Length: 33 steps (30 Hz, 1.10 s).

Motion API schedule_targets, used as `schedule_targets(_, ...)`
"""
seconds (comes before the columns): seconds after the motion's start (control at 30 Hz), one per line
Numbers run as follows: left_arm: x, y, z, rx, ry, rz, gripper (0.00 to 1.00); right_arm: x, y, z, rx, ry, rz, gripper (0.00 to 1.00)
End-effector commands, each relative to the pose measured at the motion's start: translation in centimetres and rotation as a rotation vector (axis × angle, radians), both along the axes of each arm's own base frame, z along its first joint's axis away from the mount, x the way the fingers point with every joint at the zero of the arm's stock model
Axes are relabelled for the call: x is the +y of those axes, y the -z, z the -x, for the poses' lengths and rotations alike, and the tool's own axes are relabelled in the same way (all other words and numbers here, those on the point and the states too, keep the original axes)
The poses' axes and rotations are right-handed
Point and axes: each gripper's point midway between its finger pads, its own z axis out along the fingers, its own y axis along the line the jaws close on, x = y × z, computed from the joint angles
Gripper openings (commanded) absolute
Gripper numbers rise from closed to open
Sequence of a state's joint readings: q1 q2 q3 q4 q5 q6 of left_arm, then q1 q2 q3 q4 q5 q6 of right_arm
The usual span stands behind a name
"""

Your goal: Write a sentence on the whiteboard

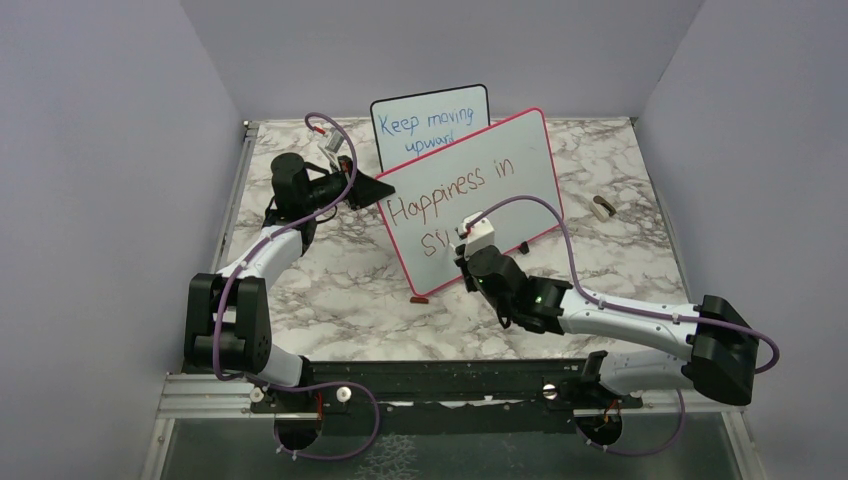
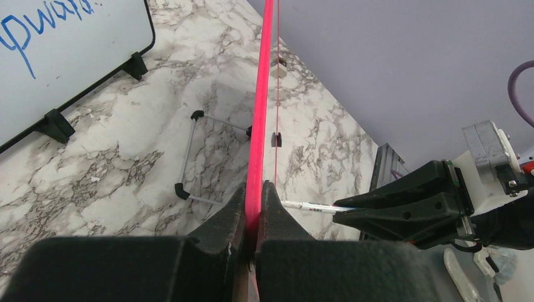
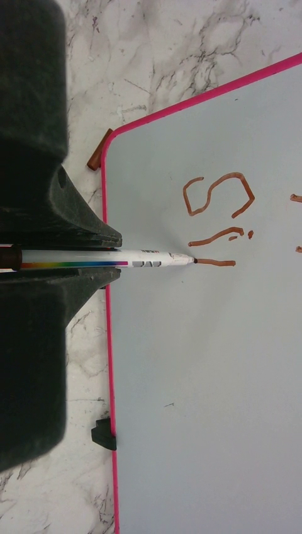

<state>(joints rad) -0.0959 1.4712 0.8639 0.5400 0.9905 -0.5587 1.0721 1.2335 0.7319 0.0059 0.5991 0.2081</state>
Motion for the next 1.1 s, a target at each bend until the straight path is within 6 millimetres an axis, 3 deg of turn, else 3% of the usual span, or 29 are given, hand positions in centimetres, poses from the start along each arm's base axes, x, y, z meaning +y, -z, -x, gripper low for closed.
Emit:
schedule_targets(0.0, -0.1, 3.0, -0.4, 0.072, -0.021, -0.047, 0.0, 0.2, -1.5, -0.9, -0.054, 0.02, -0.033, 0.01)
schedule_targets(0.6, -0.2, 3.0, -0.3, 0.072, -0.018, -0.048, 0.0, 0.3, -3.4, -2.7, -0.107, 0.044, -0.057, 0.01)
schedule_targets(1.07, -0.1, 3.2, -0.5, 0.075, -0.022, -0.052, 0.0, -0.8, -2.7, -2.9, -0.084, 0.063, -0.044, 0.01)
